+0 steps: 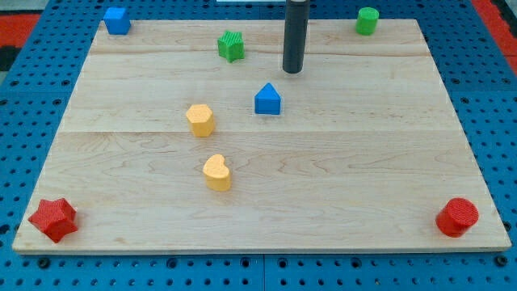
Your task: Point you arm at yellow hexagon
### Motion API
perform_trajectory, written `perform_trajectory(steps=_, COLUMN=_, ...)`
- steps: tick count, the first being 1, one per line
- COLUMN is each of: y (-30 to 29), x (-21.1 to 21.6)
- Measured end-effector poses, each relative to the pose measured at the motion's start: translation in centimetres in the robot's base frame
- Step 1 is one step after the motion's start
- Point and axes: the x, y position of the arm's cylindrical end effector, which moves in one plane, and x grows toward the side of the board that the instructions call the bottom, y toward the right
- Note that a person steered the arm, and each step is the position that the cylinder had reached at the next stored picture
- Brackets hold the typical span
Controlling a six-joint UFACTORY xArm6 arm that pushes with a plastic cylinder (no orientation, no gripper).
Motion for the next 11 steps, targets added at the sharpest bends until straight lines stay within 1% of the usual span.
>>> perform_trajectory(steps=1, y=-1.8, x=0.5)
perform_trajectory(steps=2, y=-2.3, x=0.6)
perform_trajectory(steps=3, y=-4.5, x=1.3)
perform_trajectory(steps=4, y=-4.7, x=1.4)
perform_trajectory(steps=5, y=-7.5, x=2.2)
perform_trajectory(steps=6, y=-7.5, x=2.2)
perform_trajectory(steps=7, y=-9.7, x=2.9)
perform_trajectory(steps=10, y=-11.9, x=3.4)
perform_trajectory(steps=11, y=-11.9, x=4.1)
